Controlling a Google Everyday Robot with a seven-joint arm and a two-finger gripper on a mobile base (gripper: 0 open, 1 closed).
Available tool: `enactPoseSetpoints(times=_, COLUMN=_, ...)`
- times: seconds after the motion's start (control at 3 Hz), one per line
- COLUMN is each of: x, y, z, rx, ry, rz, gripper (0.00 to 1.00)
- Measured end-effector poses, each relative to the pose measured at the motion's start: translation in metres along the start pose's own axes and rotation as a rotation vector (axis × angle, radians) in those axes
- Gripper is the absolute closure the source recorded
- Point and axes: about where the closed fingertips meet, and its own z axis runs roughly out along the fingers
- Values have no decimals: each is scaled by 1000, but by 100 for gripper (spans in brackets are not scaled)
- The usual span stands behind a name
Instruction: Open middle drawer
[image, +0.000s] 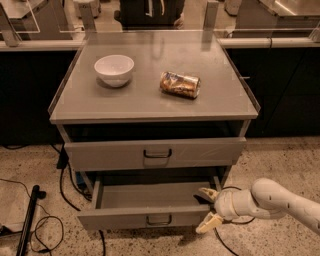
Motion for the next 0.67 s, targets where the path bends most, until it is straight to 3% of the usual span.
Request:
enactPoseSetpoints(times=0.33, x=0, y=0, z=0, rx=0, ry=0, rz=0, gripper=0)
enactPoseSetpoints(times=0.67, x=0, y=0, z=0, rx=0, ry=0, rz=0, gripper=0)
